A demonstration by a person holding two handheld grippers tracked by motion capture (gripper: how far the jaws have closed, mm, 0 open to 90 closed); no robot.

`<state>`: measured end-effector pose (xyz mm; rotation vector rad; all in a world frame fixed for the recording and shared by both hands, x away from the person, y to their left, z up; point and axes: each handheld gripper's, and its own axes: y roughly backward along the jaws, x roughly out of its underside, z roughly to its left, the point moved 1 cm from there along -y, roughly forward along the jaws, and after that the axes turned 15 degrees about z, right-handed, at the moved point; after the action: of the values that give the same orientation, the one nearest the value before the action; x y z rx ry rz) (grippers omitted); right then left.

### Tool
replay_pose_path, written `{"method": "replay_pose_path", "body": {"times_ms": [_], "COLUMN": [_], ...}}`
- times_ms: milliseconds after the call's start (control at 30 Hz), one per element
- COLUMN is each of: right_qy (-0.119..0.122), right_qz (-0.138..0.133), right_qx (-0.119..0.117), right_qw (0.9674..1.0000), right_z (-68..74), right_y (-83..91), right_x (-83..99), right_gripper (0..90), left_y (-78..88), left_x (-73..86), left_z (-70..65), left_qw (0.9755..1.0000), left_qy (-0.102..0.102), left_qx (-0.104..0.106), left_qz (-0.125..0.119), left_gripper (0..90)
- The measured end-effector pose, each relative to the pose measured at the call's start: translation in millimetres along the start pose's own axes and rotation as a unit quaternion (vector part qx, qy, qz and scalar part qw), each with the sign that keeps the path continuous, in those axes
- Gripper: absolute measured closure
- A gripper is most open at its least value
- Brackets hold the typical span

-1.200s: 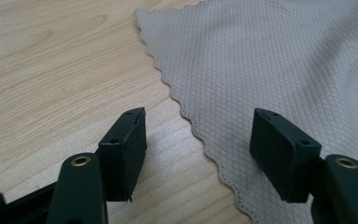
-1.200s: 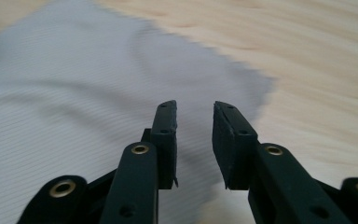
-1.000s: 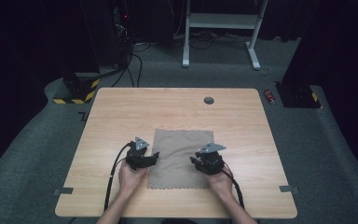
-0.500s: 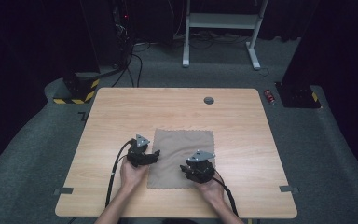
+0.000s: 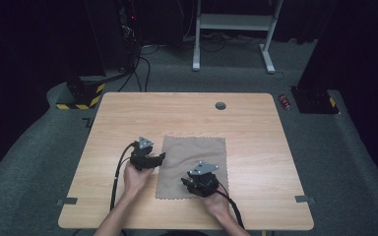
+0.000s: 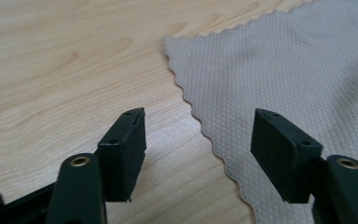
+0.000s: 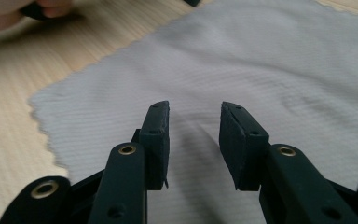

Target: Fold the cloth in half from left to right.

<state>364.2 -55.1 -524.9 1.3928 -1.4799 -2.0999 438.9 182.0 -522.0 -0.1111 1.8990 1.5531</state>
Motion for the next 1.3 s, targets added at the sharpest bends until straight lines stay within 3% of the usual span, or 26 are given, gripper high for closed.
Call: {"method": "replay_pose_path", "body": {"times_ms": [100,167,400,433,633,767,867,1067,1300], "right_qy": [0.015,0.022,0.046,0.047,0.063,0.073,0.084,0.104,0.112], "right_qz": [0.002,0.002,-0.001,-0.002,-0.005,-0.004,-0.001,0.002,0.009], "right_qx": [-0.008,-0.016,-0.03,-0.033,-0.045,-0.055,-0.061,-0.056,-0.051], "right_qw": [0.9999,0.9996,0.9985,0.9984,0.9969,0.9958,0.9946,0.9929,0.9924], "right_z": [8.3,14.7,32.5,34.8,47.1,55.1,62.6,74.6,81.2], "right_y": [-3.5,-6.0,-11.2,-11.2,-12.7,-15.3,-18.2,-22.9,-27.8], "right_x": [-2.9,-5.0,-12.8,-13.7,-18.2,-21.4,-23.5,-25.4,-26.5], "right_gripper": [63.2,63.3,63.3,63.3,63.8,63.7,63.7,63.3,62.0], "left_y": [-0.4,-1.9,-0.9,-1.1,-11.8,-16.8,-24.2,-31.0,-39.4], "left_x": [-4.7,-11.3,-33.8,-36.6,-55.3,-58.0,-59.8,-69.0,-75.9], "left_z": [2.1,6.0,13.3,14.4,15.7,16.8,16.8,15.0,14.4], "left_qw": [0.9999,1.0,0.9999,0.9999,0.9997,0.9997,0.9993,0.9996,0.9984], "left_qy": [0.001,0.002,0.0,0.005,0.003,0.018,0.012,0.012,0.014], "left_qx": [-0.006,-0.001,-0.01,-0.011,-0.002,0.01,-0.001,-0.004,-0.024], "left_qz": [-0.012,0.005,0.009,-0.002,0.024,0.015,0.034,0.027,0.049], "left_gripper": [36.4,34.4,35.7,36.4,38.0,38.7,37.9,38.9,39.6]}}
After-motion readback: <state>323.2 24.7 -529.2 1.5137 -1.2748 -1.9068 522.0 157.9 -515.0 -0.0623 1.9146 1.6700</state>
